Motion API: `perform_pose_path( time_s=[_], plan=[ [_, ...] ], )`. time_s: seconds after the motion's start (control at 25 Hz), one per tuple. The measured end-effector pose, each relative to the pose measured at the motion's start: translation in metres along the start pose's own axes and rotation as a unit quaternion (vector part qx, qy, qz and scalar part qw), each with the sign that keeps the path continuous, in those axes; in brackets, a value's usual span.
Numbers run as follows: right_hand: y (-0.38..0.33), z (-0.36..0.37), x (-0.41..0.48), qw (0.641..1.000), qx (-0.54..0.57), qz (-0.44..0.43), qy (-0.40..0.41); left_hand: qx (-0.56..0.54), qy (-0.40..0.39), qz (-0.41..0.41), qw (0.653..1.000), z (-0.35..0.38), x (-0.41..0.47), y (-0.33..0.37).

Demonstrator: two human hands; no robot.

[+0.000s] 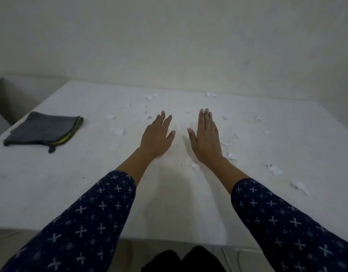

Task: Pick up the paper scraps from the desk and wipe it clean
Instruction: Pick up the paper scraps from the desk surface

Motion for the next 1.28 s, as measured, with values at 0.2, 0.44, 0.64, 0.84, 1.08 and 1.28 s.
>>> perform_pose_path(
  time_s=[0.2, 0.44, 0.64, 0.84, 1.08, 1.28],
  plan=[
    [0.014, -0.006, -0.028, 0.997, 0.036, -0.028, -0.068, -0.073, -0.065, -0.013, 0.995, 0.0, -0.017, -0.019],
    [0.022, -0.019, -0.06, 0.987, 0.12, -0.038, -0.097, -0.117, -0.021, -0.03, 0.992, 0.002, -0.024, -0.017],
    [0.016, -0.019, -0.066, 0.983, 0.119, -0.033, -0.136, -0.125, 0.008, -0.067, 0.99, 0.001, -0.021, -0.01],
    [0.008, -0.021, -0.054, 0.988, 0.081, -0.017, -0.132, -0.165, 0.052, -0.062, 0.983, -0.003, -0.021, -0.011],
    [-0.034, -0.02, -0.042, 0.924, 0.364, 0.061, -0.098, -0.305, 0.096, -0.104, 0.942, -0.045, -0.045, -0.035],
    [-0.101, 0.012, -0.035, 0.881, 0.446, 0.021, -0.154, -0.345, 0.126, -0.146, 0.919, -0.097, -0.097, -0.084]
  ],
)
Point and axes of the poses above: each hand's wrist, its own x-axis towards the middle knuckle, its own z-axis out of the palm, y = z × x, the point moved 2 cm from there along x, towards the middle knuckle, and after that the axes turned 3 degrees about -y, right-handed, at the moved point
